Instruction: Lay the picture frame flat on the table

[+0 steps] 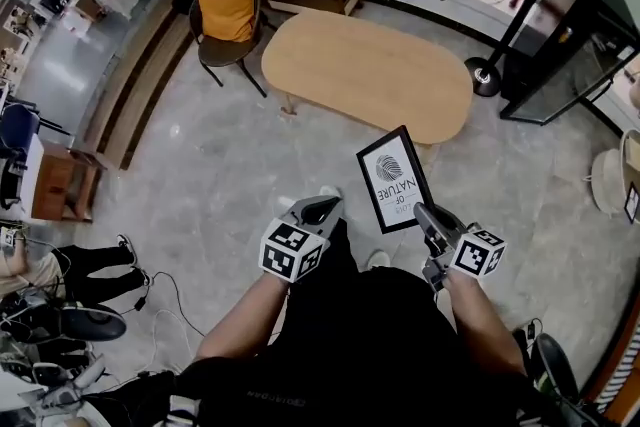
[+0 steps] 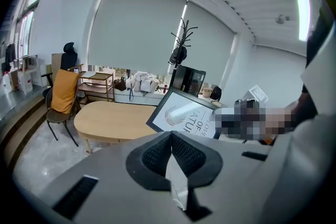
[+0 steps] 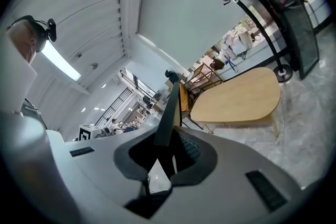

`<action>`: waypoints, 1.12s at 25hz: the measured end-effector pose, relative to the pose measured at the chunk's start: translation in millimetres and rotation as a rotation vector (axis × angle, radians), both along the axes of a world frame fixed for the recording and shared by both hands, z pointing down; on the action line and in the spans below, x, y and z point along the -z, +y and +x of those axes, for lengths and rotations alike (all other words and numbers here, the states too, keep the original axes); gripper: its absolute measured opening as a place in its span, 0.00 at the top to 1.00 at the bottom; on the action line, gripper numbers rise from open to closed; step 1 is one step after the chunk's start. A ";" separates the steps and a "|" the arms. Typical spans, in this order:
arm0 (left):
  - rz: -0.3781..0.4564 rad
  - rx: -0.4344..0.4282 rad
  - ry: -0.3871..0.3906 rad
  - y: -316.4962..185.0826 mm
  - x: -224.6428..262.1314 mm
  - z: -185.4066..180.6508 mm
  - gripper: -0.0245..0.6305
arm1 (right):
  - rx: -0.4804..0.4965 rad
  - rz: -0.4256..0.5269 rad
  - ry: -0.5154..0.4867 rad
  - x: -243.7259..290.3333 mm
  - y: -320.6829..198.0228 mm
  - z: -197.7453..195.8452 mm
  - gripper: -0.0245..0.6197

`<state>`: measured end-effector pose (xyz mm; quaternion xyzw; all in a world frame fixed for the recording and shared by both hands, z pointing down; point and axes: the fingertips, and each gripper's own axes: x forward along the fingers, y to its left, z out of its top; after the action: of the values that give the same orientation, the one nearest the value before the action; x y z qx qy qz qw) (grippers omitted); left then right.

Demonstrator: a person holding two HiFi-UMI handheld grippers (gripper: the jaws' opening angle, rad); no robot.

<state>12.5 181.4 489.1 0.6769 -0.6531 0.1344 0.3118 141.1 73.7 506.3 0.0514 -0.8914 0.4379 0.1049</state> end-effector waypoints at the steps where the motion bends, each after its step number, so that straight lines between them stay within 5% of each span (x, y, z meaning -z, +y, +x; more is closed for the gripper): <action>1: 0.009 -0.015 0.000 -11.1 0.7 -7.8 0.96 | -0.012 0.004 0.003 -0.3 -7.7 -5.9 0.90; 14: 0.086 -0.252 0.013 -163.5 16.7 -141.5 0.96 | -0.261 0.021 0.072 4.5 -124.9 -113.4 0.90; 21: 0.066 -0.347 0.012 -198.8 -3.1 -209.6 0.96 | -0.456 -0.120 0.114 -40.1 -177.2 -157.8 0.90; 28: -0.036 -0.334 0.089 -226.8 -37.7 -227.9 0.96 | -0.598 -0.282 0.251 -127.8 -233.2 -155.9 0.90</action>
<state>-215.4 -45.4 526.8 0.7757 -0.5144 0.1658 0.3258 -14.7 -159.5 634.1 0.3485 -0.7477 0.5585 0.0867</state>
